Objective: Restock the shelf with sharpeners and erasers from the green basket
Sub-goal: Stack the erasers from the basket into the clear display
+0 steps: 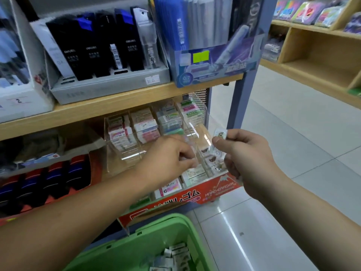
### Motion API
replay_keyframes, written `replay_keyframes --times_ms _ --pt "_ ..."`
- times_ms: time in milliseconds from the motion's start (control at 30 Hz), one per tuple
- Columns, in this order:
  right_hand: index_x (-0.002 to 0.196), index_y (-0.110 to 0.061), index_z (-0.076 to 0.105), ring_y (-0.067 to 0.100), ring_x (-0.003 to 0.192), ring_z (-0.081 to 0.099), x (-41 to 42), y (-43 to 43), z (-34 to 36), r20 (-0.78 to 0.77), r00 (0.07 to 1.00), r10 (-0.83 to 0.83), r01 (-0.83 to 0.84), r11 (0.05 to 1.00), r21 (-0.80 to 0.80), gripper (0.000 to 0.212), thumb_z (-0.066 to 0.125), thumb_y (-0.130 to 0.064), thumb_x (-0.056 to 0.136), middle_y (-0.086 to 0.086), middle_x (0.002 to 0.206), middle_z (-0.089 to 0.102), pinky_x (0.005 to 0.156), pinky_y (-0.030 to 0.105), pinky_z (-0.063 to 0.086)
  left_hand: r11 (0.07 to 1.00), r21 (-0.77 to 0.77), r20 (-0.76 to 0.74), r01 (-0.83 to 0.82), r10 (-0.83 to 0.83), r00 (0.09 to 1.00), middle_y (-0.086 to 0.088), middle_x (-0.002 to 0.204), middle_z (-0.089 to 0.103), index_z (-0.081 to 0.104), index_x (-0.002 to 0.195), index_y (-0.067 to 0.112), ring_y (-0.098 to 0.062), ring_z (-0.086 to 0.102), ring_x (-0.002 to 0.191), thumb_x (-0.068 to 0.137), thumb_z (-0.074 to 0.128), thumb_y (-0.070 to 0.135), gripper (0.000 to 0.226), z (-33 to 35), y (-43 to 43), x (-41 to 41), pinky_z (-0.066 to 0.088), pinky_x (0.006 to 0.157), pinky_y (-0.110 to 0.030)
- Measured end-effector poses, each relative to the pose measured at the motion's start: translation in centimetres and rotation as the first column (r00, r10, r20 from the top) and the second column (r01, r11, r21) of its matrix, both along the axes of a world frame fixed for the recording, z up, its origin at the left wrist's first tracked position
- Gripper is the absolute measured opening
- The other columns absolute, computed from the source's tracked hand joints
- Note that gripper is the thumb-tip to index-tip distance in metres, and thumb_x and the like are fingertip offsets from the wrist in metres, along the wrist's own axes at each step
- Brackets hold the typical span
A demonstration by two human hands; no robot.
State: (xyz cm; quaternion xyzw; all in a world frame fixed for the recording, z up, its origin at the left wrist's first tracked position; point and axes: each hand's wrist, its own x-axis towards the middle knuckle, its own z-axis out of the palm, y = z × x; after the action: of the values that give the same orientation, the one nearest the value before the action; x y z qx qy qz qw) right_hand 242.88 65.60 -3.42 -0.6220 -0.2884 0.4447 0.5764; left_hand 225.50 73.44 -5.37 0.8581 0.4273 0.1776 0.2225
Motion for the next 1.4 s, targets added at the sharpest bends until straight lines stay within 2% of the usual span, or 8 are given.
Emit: replay_keyframes --times_ms 367,500,733,800,900,1033,1267,1400 --pt "0.094 -0.007 0.074 0.01 0.036 0.044 0.0 -0.5 0.2 0.035 0.999 0.02 -0.019 1.0 -0.018 0.009 0.076 -0.016 0.094 0.004 0.055 0.062 0.039 0.018 0.036 0.974 -0.103 0.075 -0.204 0.212 0.974 0.017 0.082 0.07 0.08 0.095 0.028 -0.008 0.068 0.071 0.093 0.074 0.018 0.012 0.6 -0.5 -0.6 0.057 0.06 -0.023" --pt "0.097 -0.009 0.076 0.01 0.036 0.043 0.2 -0.8 0.3 0.009 0.999 0.042 -0.042 0.999 -0.032 0.01 0.077 -0.018 0.094 0.004 0.053 0.058 0.04 0.018 0.036 0.973 0.228 -0.267 0.031 0.032 0.963 0.007 0.086 0.063 0.078 0.088 0.026 -0.015 0.056 0.089 0.09 0.064 0.01 0.021 -1.1 -0.4 -0.5 0.057 0.077 -0.037" --pt "0.098 -0.008 0.075 0.009 0.036 0.041 0.5 -1.0 0.2 -0.023 0.999 0.036 -0.037 0.998 -0.059 0.013 0.077 -0.02 0.094 0.002 0.051 0.057 0.041 0.021 0.034 0.95 0.291 -0.589 0.117 0.082 0.804 -0.002 0.114 0.055 0.069 0.116 0.023 -0.023 0.054 0.109 0.099 0.058 0.032 0.022 0.4 -1.4 1.3 0.046 0.076 -0.034" --pt "0.1 -0.009 0.075 0.01 0.037 0.042 0.6 -1.0 0.2 -0.043 0.999 0.034 -0.037 0.997 -0.063 0.013 0.077 -0.019 0.093 0.004 0.055 0.061 0.04 0.021 0.035 0.974 0.213 -0.521 0.075 0.048 0.852 0.001 0.106 0.058 0.071 0.107 0.025 -0.021 0.06 0.102 0.102 0.054 0.038 0.022 0.9 -1.4 0.9 0.054 0.081 -0.036" --pt "0.104 -0.014 0.075 0.011 0.035 0.043 0.4 -0.9 0.2 -0.064 0.997 0.031 -0.033 0.999 -0.032 0.015 0.079 -0.013 0.09 0.004 0.054 0.063 0.038 0.02 0.033 0.992 -0.123 -0.068 -0.024 0.016 0.998 0.005 0.096 0.069 0.073 0.114 0.027 -0.016 0.069 0.086 0.102 0.06 0.03 0.018 1.8 -1.6 0.5 0.062 0.074 -0.038" --pt "0.104 -0.012 0.075 0.011 0.032 0.041 0.3 -0.9 0.3 -0.053 0.998 0.03 -0.032 0.999 -0.021 0.013 0.078 -0.011 0.091 0.001 0.047 0.058 0.039 0.018 0.03 0.876 -0.481 0.312 0.046 0.122 0.942 0.001 0.098 0.077 0.07 0.122 0.025 -0.012 0.074 0.091 0.095 0.066 0.007 0.033 3.4 -2.2 1.2 0.062 0.074 -0.024" --pt "0.109 -0.018 0.074 0.007 0.033 0.043 2.0 -1.8 0.8 -0.054 0.996 -0.07 0.066 0.995 -0.071 0.012 0.068 -0.017 0.099 0.002 0.063 0.06 0.034 0.017 0.032 0.915 -0.402 0.287 -0.024 0.151 0.946 -0.019 0.099 0.071 0.075 0.106 0.024 -0.012 0.064 0.072 0.095 0.074 0.016 0.014 2.6 -0.6 3.4 0.054 0.062 -0.017" --pt "0.113 -0.012 0.069 0.007 0.031 0.049 2.6 -2.3 0.1 -0.073 0.996 -0.051 0.044 0.995 -0.091 0.017 0.063 -0.005 0.098 0.005 0.064 0.056 0.032 0.016 0.032 0.955 -0.297 0.132 0.0 0.041 0.99 0.002 0.094 0.072 0.076 0.104 0.02 -0.002 0.069 0.08 0.096 0.073 0.023 0.009 1.5 -0.3 5.3 0.058 0.073 -0.018"
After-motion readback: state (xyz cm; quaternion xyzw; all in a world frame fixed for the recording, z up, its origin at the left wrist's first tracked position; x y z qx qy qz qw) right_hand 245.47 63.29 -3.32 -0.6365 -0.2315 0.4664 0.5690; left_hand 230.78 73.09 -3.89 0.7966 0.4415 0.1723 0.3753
